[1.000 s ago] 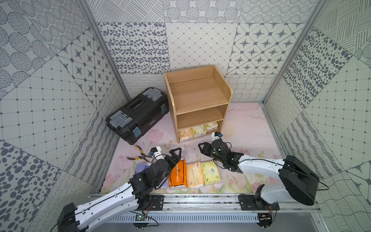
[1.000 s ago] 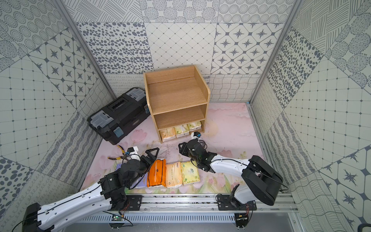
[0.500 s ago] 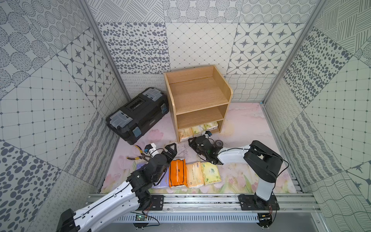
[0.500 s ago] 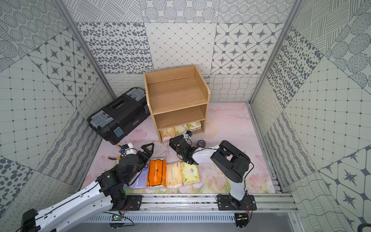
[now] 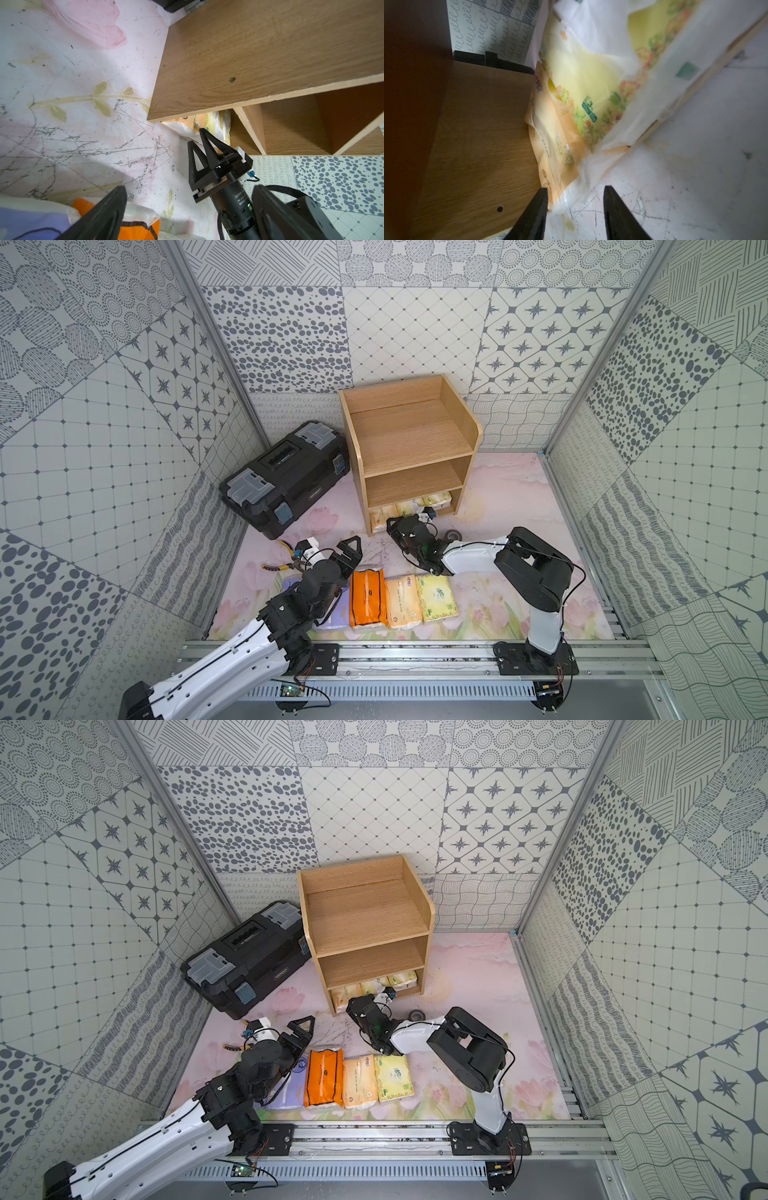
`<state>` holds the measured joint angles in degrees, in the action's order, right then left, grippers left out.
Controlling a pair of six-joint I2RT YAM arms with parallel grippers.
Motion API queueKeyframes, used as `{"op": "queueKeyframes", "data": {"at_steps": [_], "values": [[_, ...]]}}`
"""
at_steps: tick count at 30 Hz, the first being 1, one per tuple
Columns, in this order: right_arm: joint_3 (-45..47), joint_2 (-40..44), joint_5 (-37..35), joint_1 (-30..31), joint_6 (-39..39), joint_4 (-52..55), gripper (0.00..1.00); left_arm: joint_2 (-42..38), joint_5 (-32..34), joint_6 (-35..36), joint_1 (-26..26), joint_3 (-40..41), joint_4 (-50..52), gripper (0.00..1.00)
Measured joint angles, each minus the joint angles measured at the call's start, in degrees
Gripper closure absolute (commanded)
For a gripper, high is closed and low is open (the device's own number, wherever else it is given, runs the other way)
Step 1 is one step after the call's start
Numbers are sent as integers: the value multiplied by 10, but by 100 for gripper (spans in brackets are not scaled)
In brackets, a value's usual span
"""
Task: Remove the tissue boxes from the shelf
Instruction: Pick up a box of tissues from the shelf.
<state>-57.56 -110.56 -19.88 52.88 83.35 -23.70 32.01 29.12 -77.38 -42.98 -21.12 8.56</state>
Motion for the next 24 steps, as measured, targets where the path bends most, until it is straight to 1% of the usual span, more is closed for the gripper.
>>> {"op": "queueKeyframes", "data": {"at_steps": [9,14,17,24], "values": [[-26,-35,-14,-3,18,3,74,-3,-1,-2,2,2,0,2],[-29,-42,-17,-5,22,1,91,-6,-2,-4,2,3,0,1],[-29,-42,-16,-6,21,-4,99,-6,-2,-5,3,4,0,1],[-21,-38,-10,-6,19,-15,100,11,-7,-6,9,17,-15,1]]}}
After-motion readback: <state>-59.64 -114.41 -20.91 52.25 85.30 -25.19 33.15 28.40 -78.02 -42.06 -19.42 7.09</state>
